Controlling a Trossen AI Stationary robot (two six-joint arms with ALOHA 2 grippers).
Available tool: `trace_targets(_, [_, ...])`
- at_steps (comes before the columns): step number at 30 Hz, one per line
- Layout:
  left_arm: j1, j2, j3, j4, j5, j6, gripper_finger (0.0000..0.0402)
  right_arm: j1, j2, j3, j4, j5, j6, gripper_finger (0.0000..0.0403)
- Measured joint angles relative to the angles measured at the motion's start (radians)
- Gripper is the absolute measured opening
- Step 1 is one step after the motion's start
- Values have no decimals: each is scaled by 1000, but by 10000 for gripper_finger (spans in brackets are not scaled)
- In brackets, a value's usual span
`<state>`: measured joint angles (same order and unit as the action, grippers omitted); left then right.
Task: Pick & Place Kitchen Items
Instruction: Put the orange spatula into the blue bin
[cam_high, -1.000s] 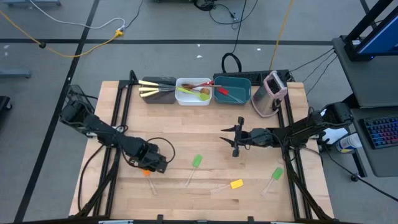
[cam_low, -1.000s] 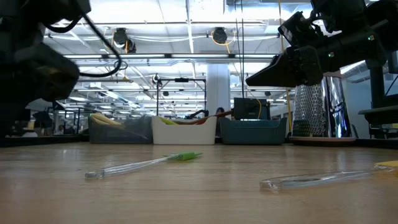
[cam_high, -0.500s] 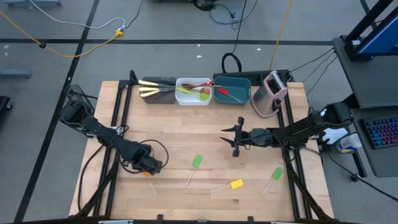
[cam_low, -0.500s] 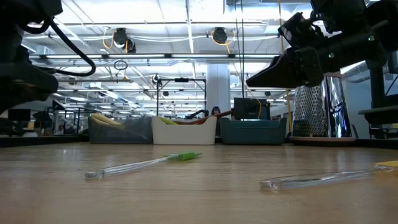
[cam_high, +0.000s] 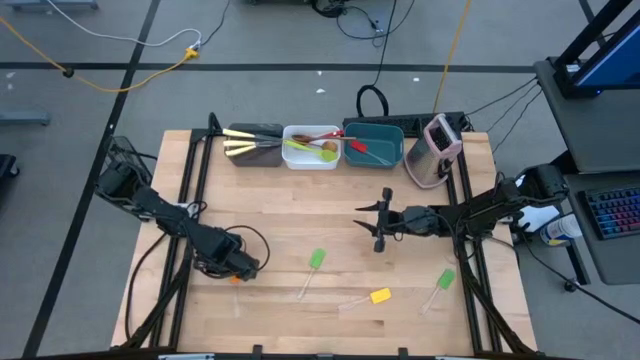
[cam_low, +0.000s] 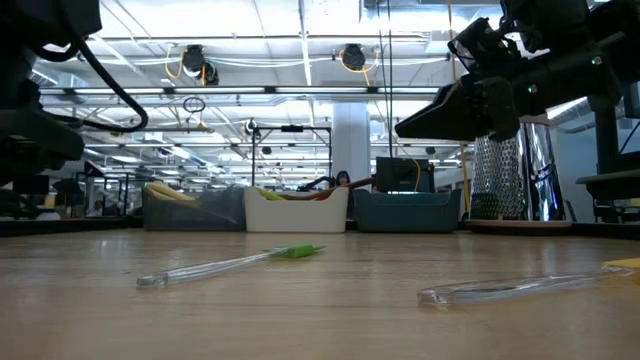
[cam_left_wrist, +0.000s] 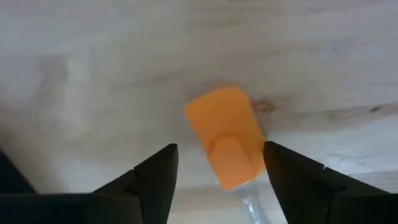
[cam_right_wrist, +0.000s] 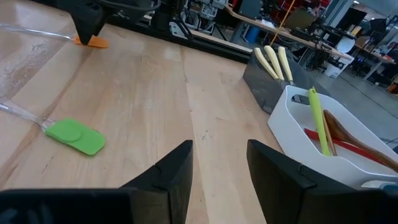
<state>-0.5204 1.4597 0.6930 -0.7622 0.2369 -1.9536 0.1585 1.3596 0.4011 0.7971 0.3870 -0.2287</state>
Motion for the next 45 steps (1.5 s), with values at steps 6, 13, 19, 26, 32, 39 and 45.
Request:
trace_targets(6, [-11,0,0,8,-156,14,249,0,0,0,8,0,-21,144])
trace_targets(13, [-58,-7,-57,85,-157,-71,226,0,0,0,8,0,-21,144])
trace_targets(19, [-89,-7,-69,119,-212,-97,195,0,0,0,16,0,-20,144])
trace_targets(26, [-91,-6,-73,130,-237,-46,99,0,0,0,22,0,-20,144])
trace_targets(32, [-92,-4,-66,136,-257,-45,24,0,0,0,22,0,-20,144])
trace_targets(39, [-92,2,-24,116,-283,-41,12,0,0,0,22,0,-19,144])
trace_targets(45, [-78,5,61,127,-485,47,8,0,0,0,32,0,-19,144])
